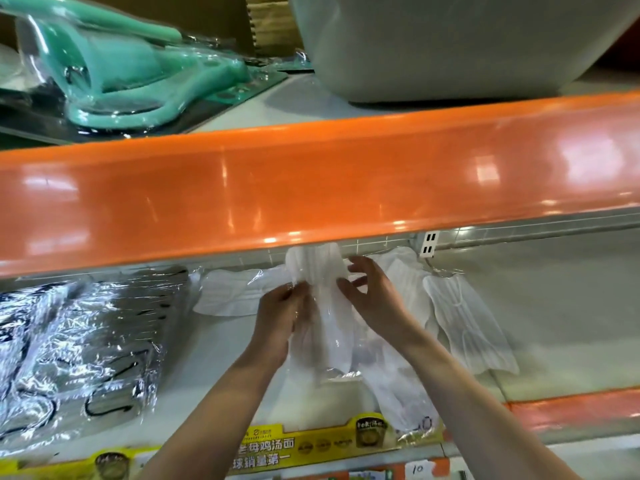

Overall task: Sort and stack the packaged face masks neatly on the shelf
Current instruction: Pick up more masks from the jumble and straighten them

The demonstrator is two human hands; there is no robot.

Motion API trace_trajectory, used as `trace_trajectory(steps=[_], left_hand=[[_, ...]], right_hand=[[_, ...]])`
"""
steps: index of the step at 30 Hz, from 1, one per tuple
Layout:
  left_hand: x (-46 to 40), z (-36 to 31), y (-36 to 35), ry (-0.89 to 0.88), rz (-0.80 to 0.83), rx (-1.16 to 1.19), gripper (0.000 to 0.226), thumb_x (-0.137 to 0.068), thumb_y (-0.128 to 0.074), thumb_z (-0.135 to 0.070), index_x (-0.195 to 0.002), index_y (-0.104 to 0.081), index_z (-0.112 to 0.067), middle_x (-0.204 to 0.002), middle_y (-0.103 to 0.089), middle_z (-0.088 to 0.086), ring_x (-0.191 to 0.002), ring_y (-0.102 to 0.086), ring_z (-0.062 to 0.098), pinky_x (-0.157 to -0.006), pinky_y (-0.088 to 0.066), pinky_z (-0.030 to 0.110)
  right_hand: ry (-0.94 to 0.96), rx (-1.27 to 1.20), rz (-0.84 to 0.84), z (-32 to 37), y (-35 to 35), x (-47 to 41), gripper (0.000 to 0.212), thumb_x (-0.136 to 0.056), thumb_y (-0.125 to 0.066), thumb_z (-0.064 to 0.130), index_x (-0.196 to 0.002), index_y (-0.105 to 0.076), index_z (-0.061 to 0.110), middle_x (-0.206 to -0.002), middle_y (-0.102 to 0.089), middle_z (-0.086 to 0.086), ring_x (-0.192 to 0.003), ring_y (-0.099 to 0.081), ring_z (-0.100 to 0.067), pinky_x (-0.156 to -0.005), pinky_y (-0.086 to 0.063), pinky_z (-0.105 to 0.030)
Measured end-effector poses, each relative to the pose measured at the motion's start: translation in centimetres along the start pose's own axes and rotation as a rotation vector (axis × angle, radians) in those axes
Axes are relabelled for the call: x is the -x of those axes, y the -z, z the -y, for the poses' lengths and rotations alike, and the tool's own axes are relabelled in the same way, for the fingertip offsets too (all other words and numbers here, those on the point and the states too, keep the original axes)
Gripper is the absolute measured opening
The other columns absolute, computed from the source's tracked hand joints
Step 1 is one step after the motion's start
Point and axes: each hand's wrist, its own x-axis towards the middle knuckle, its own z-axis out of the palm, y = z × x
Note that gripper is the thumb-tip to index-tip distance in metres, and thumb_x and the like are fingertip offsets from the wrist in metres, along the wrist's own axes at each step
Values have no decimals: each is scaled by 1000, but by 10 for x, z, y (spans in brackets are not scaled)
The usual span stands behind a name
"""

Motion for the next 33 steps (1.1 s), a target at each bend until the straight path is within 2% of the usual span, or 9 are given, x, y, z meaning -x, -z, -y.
trace_trajectory(steps=[3, 6, 11, 14, 18, 20, 23, 26, 33], left_hand=[[-1, -8, 19, -48, 118, -69, 33, -87, -67, -19, -87, -60, 14, -73, -57, 16, -70, -50, 22, -65, -38, 34], [-1, -15, 33, -211, 80, -299, 35, -80, -70, -25, -93, -62, 7, -77, -59, 7, -69, -53, 16, -64, -41, 24], [4, -2, 54, -761, -150, -895, 50, -87, -56, -47, -123, -54, -12, -115, -60, 8, -102, -57, 20, -83, -46, 31], [9, 9, 58, -845, -142, -1157, 58, -83, -49, -59, -121, -57, -16, -118, -64, 5, -105, -61, 21, -84, -51, 38], [-1, 23, 76, -908, -172, -1271, 35, -65, -75, -7, -97, -74, -22, -98, -71, -6, -91, -66, 14, -72, -53, 28], [-8, 22, 87, -885, -166, -1230, 36, -67, -58, -1, -88, -77, -23, -90, -72, -8, -85, -67, 12, -71, -53, 25], [-18, 19, 102, -859, -105, -1244, 46, -75, -36, -8, -89, -77, -20, -93, -74, -4, -90, -70, 16, -78, -55, 33], [-33, 21, 115, -805, -57, -1261, 43, -76, -43, -2, -96, -77, -21, -102, -73, -2, -103, -67, 19, -88, -51, 38], [-61, 19, 121, -602, 115, -1395, 48, -96, -39, -4, -133, -54, -31, -148, -40, -7, -142, -25, 9, -114, -13, 28]], right_hand=[[-117, -120, 227, 15, 7, -8, 10, -92, -62, 25, -95, -53, 20, -75, -59, 11, -58, -54, 0, -54, -41, -17], [-184, -309, 364, 22, 3, -11, 18, -93, -59, 13, -76, -59, 14, -56, -58, 9, -49, -52, -4, -52, -42, -20], [-412, -681, 220, 29, -27, -16, 8, -91, -58, -2, -85, -62, 0, -65, -60, -7, -51, -59, -9, -54, -52, -19], [-533, -925, 160, 32, -44, -17, 12, -92, -51, -10, -84, -59, -8, -69, -64, -14, -56, -66, -17, -57, -57, -22], [-622, -1018, 125, 32, -66, -17, 13, -92, -50, -11, -80, -56, -10, -64, -63, -16, -53, -66, -18, -56, -58, -25], [-587, -816, 131, 28, -77, -17, 6, -91, -54, -5, -92, -59, -7, -73, -65, -14, -62, -66, -19, -63, -59, -29], [-424, -180, -11, 16, -86, -17, 34, -86, -60, 6, -118, -50, 10, -97, -60, -5, -84, -60, -21, -75, -52, -33], [-100, 196, -129, 13, -86, -12, 52, -84, -57, 2, -133, -44, 13, -127, -49, -6, -116, -45, -25, -94, -35, -31], [120, 699, 177, 12, -108, -10, 41, -92, -45, 15, -133, -50, 18, -138, -46, 2, -128, -38, -19, -104, -25, -27]])
